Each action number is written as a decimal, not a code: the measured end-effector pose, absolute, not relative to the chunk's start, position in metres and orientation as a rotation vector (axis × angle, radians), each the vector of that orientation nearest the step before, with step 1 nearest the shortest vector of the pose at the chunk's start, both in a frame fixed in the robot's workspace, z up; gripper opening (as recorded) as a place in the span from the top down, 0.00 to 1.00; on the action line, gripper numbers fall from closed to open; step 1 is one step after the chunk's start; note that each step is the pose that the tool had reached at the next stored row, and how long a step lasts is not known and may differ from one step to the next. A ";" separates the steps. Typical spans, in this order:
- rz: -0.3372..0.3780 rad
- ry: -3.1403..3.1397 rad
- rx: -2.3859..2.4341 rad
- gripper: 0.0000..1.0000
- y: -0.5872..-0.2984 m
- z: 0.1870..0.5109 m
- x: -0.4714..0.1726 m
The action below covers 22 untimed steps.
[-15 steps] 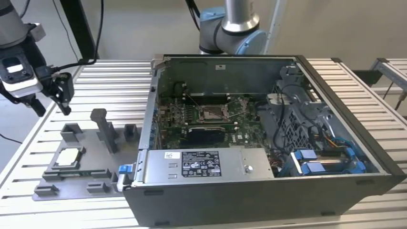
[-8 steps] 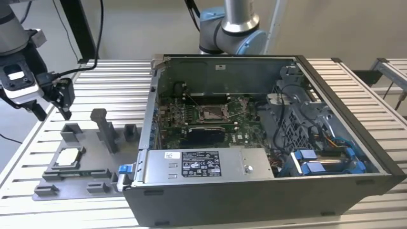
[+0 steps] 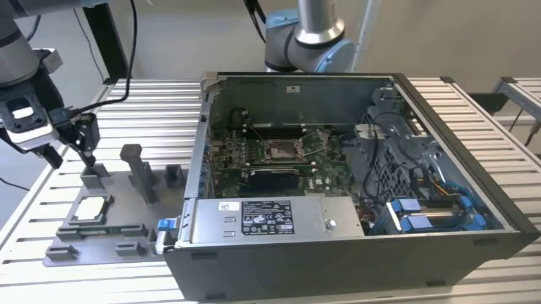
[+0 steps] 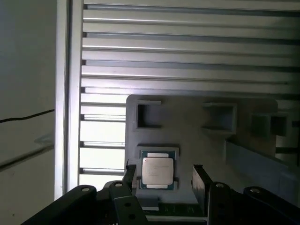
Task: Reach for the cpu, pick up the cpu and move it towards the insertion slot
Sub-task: 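Pick up the cpu and move it towards the insertion slot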
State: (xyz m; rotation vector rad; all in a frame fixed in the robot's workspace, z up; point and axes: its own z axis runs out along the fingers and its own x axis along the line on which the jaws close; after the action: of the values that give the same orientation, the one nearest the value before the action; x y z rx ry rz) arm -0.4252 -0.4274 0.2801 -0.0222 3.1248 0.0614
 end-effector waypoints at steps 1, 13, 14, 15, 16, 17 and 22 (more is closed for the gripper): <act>0.061 3.125 -0.022 0.00 -0.429 0.279 -0.425; 0.061 3.125 -0.022 0.00 -0.439 0.263 -0.425; 0.061 3.125 -0.022 0.00 -0.439 0.262 -0.425; 0.061 3.125 -0.022 0.00 -0.439 0.261 -0.425; 0.061 3.125 -0.022 0.00 -0.439 0.260 -0.425; 0.061 3.125 -0.022 0.00 -0.439 0.259 -0.425; 0.061 3.125 -0.022 0.00 -0.439 0.253 -0.425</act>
State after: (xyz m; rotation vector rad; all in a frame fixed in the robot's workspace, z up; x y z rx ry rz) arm -0.4254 -0.4389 0.2534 -0.0222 3.1249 0.0611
